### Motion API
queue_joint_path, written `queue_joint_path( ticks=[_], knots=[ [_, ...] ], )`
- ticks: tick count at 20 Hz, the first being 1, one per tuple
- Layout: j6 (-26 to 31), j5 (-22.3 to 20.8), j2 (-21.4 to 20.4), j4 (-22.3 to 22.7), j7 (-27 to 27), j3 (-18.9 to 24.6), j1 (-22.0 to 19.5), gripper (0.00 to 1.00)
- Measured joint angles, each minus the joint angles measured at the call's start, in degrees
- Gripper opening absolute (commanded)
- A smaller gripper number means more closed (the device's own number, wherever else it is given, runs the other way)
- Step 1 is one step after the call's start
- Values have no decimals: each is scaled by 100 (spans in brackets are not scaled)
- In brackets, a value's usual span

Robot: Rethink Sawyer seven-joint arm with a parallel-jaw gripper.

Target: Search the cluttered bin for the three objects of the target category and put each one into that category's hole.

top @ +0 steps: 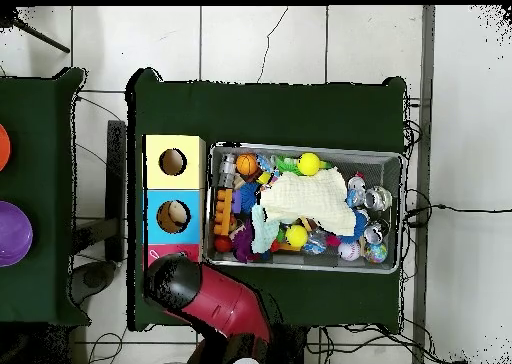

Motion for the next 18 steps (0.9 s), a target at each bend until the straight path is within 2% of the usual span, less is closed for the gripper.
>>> queue_joint_path(
  ticks=[8, 15, 16, 18],
  knots=[
    [195, -150, -29, -12, 0, -222, 77, 100],
    [985, -879, -19, -338, 1, -908, 493, 100],
    [1200, -1068, -22, -489, 1, -1112, 634, 0],
    [1246, -1096, -27, -523, 1, -1150, 659, 0]
  ],
)
